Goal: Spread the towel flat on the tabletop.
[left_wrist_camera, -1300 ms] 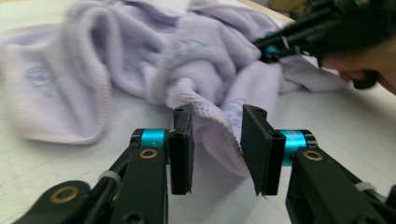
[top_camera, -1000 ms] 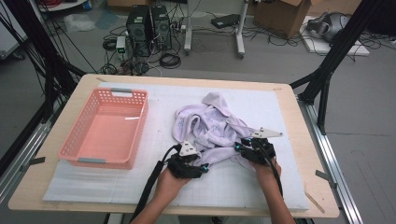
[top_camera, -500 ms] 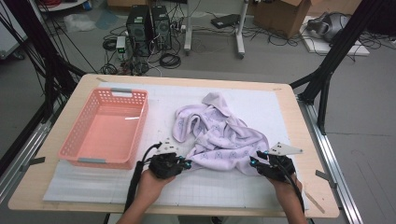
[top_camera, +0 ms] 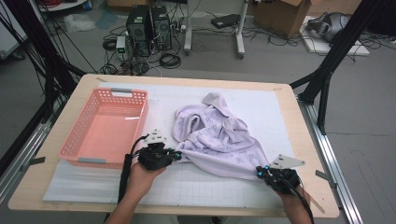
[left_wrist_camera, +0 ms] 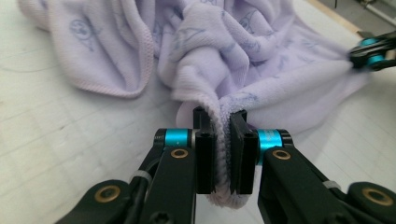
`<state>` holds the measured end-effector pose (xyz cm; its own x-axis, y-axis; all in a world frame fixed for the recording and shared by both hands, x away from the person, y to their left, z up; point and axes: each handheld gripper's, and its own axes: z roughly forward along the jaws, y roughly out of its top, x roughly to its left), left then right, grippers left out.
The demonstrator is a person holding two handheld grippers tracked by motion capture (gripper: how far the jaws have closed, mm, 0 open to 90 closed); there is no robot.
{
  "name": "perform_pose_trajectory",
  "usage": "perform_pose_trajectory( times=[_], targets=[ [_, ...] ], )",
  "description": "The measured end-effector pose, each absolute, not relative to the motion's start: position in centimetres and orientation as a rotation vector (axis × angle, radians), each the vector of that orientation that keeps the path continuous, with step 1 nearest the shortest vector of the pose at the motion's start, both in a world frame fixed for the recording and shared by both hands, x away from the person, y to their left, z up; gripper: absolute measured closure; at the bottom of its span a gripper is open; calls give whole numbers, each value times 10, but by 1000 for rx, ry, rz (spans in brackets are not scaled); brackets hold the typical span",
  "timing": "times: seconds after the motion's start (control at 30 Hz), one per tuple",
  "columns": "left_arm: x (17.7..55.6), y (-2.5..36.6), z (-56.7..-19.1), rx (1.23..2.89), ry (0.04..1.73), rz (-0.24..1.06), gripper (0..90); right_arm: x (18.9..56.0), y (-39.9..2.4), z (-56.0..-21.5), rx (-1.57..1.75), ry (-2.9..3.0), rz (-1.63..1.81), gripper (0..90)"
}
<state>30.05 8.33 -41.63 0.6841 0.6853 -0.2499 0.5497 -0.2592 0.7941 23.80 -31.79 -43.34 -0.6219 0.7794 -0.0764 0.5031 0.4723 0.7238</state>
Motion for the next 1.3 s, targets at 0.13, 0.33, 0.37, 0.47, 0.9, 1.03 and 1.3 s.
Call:
perform_pose_trajectory(
  times=[0.13,0.33,0.37,0.47,0.9,1.03,1.3],
  targets=[
    [317,52,-426,1947,979,231,771,232,-337,-440,1139,2258,923,883],
    [337,31,-437,1915,1038,301,714,246,-339,-443,1161,2193,889,873],
    [338,31,-438,1905,1046,301,692,249,-338,-443,1169,2179,893,866],
    [336,35,-435,1913,1040,299,586,252,-336,-445,1189,2162,936,809],
    [288,74,-429,1876,1002,330,467,241,-329,-442,1136,2175,976,736],
    [278,83,-429,1871,1008,352,475,238,-328,-441,1138,2166,995,733],
    [266,88,-440,1872,1044,318,513,230,-323,-444,1125,2196,1039,602]
  ],
)
